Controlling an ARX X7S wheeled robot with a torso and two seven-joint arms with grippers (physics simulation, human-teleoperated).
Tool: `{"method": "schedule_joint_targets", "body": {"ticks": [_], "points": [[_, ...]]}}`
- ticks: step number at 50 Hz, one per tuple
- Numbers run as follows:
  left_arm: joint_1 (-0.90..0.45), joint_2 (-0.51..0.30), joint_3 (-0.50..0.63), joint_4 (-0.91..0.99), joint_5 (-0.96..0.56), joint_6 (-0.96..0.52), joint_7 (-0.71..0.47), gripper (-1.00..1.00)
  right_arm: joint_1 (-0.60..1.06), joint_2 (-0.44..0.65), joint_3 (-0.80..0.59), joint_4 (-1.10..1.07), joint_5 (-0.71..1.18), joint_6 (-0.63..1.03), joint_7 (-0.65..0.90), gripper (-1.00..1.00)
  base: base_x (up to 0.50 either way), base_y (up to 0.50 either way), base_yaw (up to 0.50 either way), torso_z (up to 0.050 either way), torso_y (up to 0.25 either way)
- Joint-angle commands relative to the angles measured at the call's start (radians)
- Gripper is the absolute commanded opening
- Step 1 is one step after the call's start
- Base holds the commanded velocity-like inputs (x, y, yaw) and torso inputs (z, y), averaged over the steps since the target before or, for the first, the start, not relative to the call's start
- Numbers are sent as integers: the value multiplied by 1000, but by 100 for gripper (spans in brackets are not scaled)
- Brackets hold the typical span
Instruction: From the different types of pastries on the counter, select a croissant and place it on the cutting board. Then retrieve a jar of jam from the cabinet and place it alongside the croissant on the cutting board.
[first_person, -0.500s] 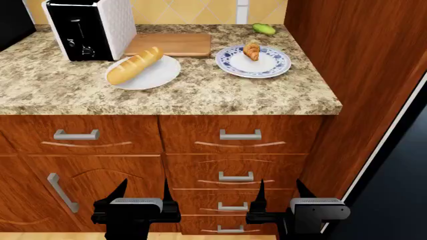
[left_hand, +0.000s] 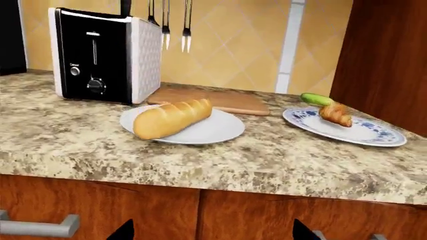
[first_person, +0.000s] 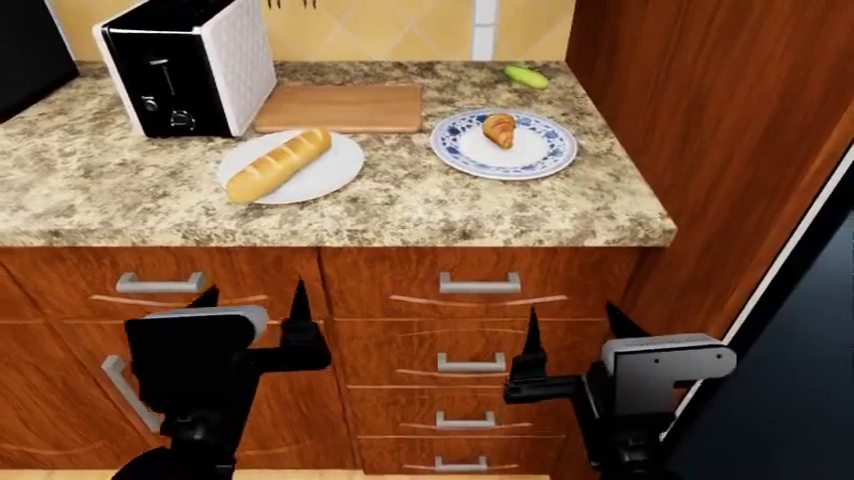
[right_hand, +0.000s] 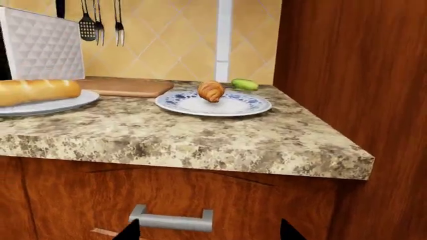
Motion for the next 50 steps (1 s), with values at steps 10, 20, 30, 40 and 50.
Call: {"method": "schedule_joint_targets", "body": {"ticks": [10,20,30,40,50], "points": [[-391,-98,-285,486,-403,-744,-44,100,210,85,33,-369,139,386,-53,100,249,288,0,50,0],[-607,-183,-407,423,-911,-981,-288,100,300,117,46,-453,173,512,-44,100,388,294,0,50,0],[-750,-301,-332,291,-1461,-905,-762,100,392,127,88,-530,228,631,-37,100,477,51,0,50,0],[-826,-383,-255,256,-1615,-815,-906,100,501,135,109,-592,275,784,-15,100,500,108,0,50,0],[-848,-421,-218,244,-1654,-780,-953,100,563,133,142,-630,315,858,-9,100,430,222,0,15,0]]}}
